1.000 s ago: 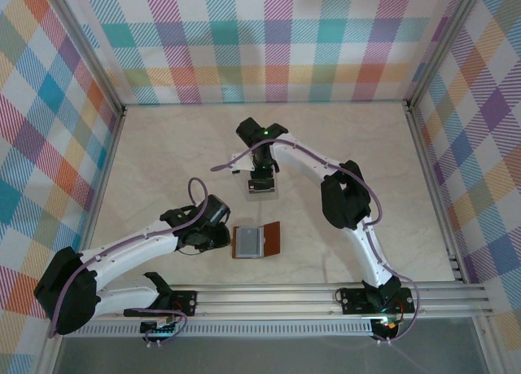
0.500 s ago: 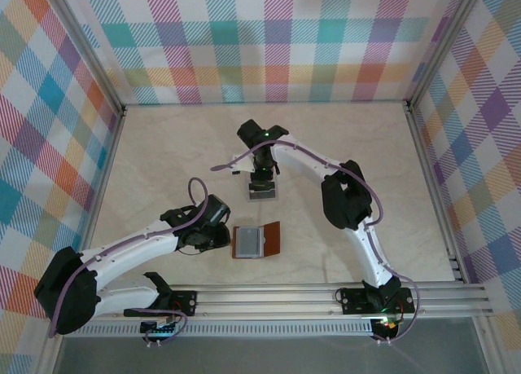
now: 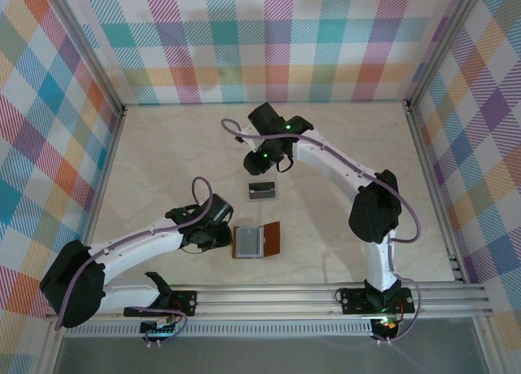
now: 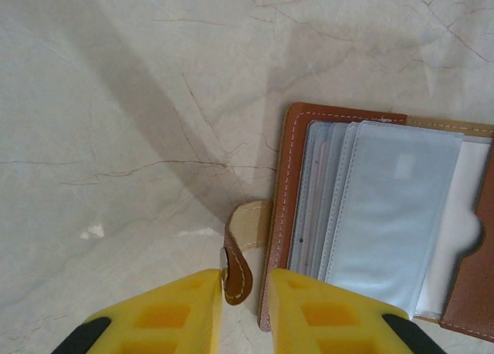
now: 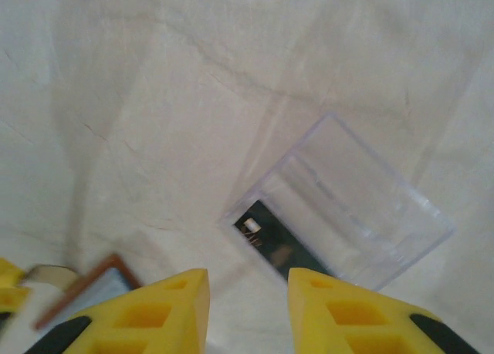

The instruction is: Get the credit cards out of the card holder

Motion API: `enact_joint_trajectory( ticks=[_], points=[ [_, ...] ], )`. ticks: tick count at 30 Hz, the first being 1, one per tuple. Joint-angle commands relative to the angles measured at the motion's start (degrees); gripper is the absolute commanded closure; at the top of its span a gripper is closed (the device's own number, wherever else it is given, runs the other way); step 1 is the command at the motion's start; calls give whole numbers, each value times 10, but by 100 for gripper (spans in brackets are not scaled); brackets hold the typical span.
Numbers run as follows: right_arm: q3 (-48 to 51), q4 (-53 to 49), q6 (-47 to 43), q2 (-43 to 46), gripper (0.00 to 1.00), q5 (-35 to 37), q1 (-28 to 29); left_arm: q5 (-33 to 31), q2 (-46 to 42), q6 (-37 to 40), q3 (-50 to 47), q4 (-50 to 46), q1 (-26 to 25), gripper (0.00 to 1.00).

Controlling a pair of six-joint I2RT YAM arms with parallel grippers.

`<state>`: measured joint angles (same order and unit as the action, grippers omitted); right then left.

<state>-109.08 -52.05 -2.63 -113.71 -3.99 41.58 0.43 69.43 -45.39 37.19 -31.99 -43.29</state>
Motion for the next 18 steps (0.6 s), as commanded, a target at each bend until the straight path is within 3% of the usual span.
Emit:
enact_joint_trajectory(
  ticks=[1, 4, 8, 13, 18],
  points=[
    [24, -7, 222, 19, 69, -28, -4, 10, 14, 12, 16, 22, 11, 77],
    [59, 4, 295, 30, 71, -82, -4, 19, 28, 18, 21, 33, 17, 78],
    [163, 96, 377, 81, 73, -157, -4, 32, 41, 25, 30, 41, 24, 78],
    [300, 204, 467, 155, 73, -176, -2, 47, 54, 31, 33, 47, 32, 80],
    [370, 229, 505, 186, 80, -196, 7, 56, 64, 40, 41, 41, 36, 83]
  ],
)
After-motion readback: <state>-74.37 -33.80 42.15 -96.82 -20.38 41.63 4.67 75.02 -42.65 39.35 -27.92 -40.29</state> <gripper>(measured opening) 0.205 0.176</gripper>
